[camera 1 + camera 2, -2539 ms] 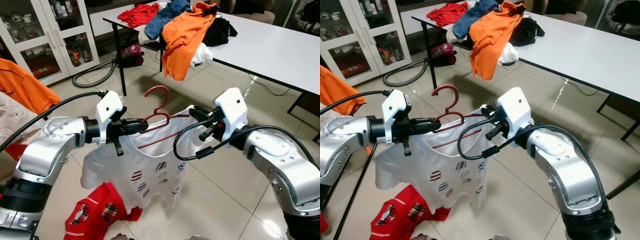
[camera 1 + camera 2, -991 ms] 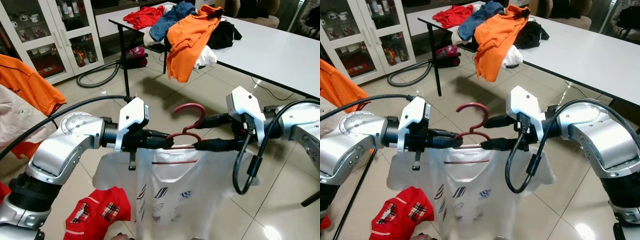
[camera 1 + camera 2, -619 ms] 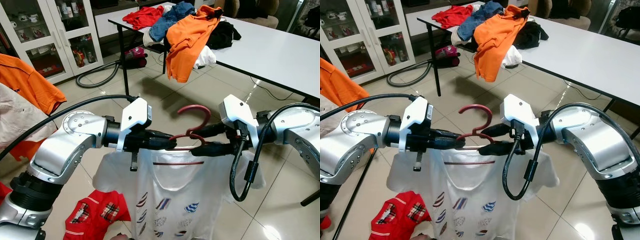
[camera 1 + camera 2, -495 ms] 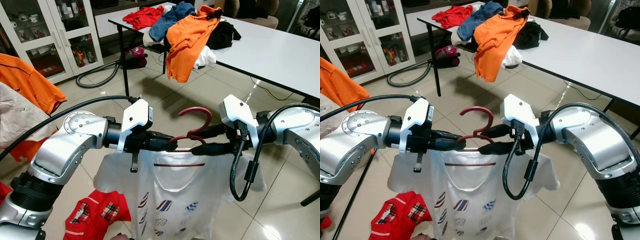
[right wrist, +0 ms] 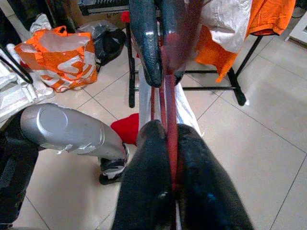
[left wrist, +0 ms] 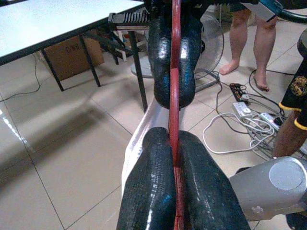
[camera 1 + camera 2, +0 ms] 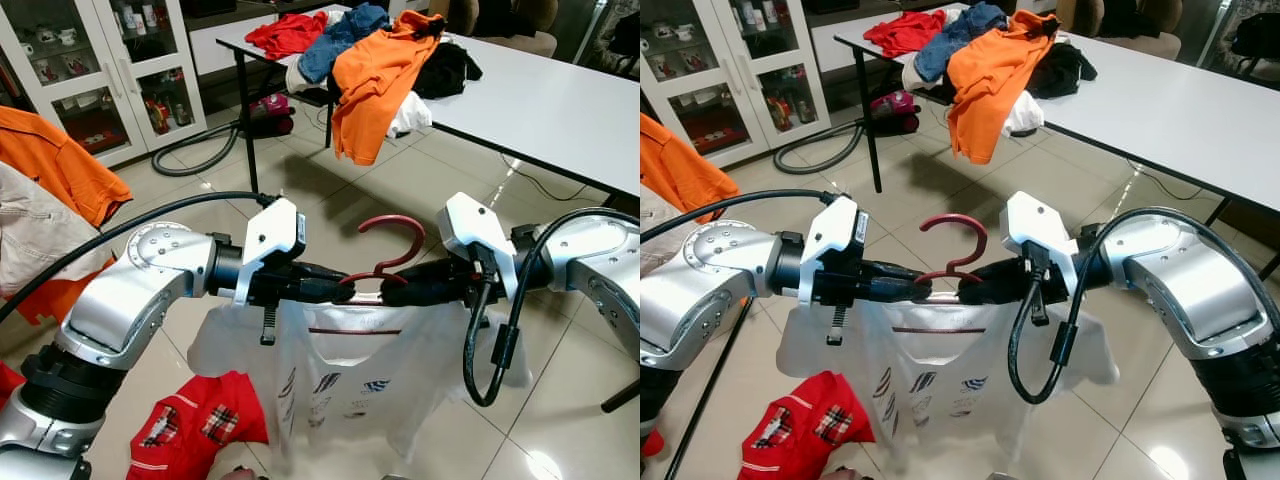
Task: Hang hanger
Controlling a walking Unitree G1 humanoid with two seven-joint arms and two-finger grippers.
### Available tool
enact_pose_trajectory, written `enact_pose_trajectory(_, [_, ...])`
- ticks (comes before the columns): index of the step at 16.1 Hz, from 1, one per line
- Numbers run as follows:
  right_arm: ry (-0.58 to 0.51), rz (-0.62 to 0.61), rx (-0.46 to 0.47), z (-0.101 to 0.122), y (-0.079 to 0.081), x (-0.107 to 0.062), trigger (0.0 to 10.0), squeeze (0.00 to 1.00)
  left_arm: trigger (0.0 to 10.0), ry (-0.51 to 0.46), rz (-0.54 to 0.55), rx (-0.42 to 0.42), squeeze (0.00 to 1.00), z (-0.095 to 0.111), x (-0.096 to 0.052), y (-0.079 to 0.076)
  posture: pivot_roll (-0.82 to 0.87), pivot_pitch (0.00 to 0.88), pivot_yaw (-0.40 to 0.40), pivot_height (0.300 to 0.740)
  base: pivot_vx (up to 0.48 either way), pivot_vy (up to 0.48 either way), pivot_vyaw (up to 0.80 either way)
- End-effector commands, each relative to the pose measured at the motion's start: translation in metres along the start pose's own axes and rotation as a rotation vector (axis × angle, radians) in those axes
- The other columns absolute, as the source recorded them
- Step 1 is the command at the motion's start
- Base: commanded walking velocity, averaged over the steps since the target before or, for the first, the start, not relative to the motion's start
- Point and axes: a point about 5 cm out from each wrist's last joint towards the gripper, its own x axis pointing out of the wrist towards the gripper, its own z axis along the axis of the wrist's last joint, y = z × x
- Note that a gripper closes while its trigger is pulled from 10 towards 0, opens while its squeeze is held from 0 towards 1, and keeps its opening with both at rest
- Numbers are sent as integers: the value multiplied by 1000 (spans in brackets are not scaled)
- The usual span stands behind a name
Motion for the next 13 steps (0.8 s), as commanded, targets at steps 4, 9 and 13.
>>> enact_pose_trajectory(4, [5, 27, -3, 1, 3, 2, 0, 0, 0, -3, -1, 55, 0, 10, 0, 0, -131, 0, -24, 740, 0, 0, 0])
enact_pose_trajectory(9, [24, 22, 1, -3, 5, 2, 0, 0, 10000, -111, -2, -12, 1000, 16, -8, -1, -132, 0, -27, 740, 0, 0, 0])
enact_pose_trajectory(13, [93, -19, 26, -23, 8, 1, 0, 0, 10000, -100, 12, -3, 1000, 13, -20, -3, -126, 0, -30, 740, 0, 0, 0])
